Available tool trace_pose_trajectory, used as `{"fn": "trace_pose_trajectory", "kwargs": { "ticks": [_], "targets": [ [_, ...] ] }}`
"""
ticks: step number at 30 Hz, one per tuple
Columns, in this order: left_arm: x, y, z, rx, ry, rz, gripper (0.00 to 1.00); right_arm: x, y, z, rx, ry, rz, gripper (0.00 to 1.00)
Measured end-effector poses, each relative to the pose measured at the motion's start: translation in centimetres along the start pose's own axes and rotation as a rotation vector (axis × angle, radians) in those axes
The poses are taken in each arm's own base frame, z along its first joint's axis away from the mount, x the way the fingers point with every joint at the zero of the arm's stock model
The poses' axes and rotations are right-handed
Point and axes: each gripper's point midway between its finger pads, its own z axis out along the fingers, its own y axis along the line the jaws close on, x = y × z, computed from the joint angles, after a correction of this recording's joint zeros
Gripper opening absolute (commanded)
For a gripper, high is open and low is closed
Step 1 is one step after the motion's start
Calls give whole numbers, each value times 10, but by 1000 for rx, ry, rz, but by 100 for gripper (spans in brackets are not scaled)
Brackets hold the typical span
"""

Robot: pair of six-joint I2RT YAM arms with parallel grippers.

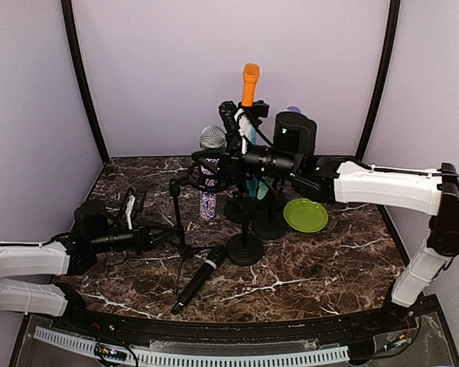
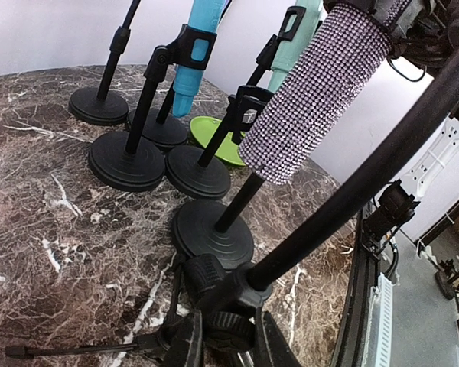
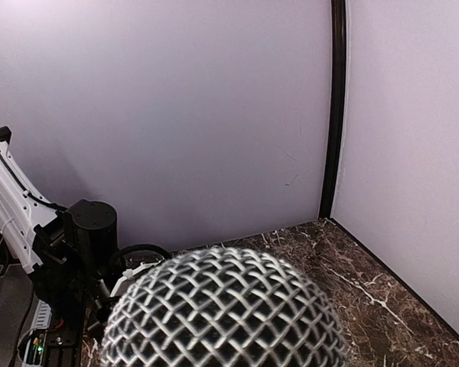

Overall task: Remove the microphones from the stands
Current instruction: Unscrew the knob on the microphone stand.

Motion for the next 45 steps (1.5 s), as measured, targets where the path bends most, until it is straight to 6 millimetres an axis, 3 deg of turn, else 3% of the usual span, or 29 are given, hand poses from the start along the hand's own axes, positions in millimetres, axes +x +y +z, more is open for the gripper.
{"fn": "trace_pose_trajectory", "kwargs": {
  "ticks": [23, 28, 31, 37, 45],
  "targets": [
    [8, -8, 9, 81, 68, -414, 1, 1, 5, 5, 50, 36, -15, 15],
    [8, -8, 10, 85, 75, -442, 13, 2, 4, 6, 63, 40, -19, 14],
    [8, -8, 10, 82, 79, -448, 29, 2, 3, 6, 69, 42, -18, 14],
    [3, -3, 11, 31, 91, -404, 49, 8, 4, 7, 78, 62, -12, 14],
    [-48, -3, -4, -110, 31, -156, 54, 15, -2, 5, 112, 77, 6, 15]
  ]
}}
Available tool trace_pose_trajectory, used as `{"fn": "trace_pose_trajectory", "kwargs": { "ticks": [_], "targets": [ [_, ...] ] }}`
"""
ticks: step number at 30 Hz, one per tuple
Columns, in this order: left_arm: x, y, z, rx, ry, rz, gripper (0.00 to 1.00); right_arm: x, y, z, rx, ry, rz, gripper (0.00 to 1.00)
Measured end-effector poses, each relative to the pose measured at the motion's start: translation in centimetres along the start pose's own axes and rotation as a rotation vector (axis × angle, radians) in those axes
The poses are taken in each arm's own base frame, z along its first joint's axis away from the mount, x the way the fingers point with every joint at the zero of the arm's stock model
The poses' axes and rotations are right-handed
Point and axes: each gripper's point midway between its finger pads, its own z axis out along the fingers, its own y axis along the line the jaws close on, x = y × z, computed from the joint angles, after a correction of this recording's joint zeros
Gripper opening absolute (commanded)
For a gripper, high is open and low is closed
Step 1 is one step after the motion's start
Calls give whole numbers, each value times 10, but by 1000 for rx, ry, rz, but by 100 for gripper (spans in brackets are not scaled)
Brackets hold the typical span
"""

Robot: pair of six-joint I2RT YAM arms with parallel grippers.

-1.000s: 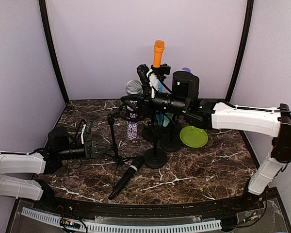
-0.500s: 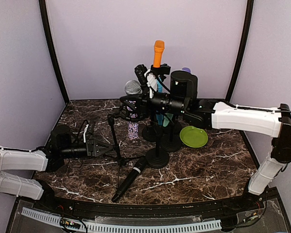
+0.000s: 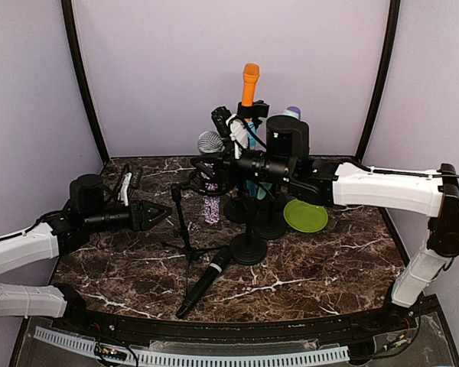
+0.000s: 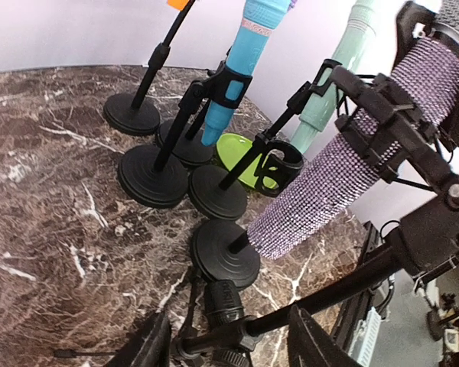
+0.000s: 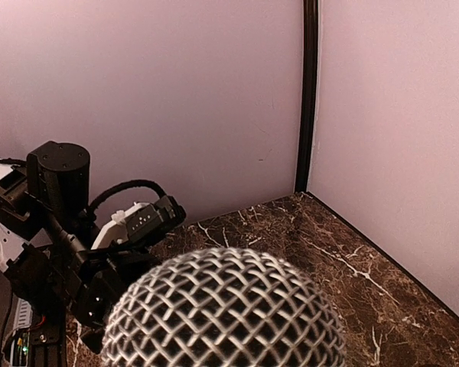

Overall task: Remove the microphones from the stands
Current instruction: Unscrew the knob on the microphone stand.

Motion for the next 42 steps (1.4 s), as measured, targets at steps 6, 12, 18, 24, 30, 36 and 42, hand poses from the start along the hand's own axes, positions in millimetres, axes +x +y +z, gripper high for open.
{"fn": "trace_pose_trajectory", "kwargs": {
  "ticks": [6, 12, 18, 24, 30, 36, 42],
  "targets": [
    [-6, -13, -15, 0, 2, 292, 51, 2, -7, -3, 11, -9, 32, 15],
    [11, -16, -12, 37, 65, 513, 50, 1, -12, -5, 15, -15, 51, 15],
    [33, -23, 3, 72, 131, 700, 50, 2, -12, -6, 14, -19, 57, 15],
    [41, -21, 8, 52, 149, 841, 53, 2, -10, -6, -1, -21, 57, 15],
    [44, -14, 11, 33, 167, 872, 51, 2, -8, -6, -12, -21, 57, 15],
    [49, -8, 13, 20, 188, 888, 38, 2, -8, -6, -17, -21, 59, 15],
    [52, -5, 15, 13, 200, 893, 31, 2, -7, -6, -21, -21, 61, 15]
  ]
}}
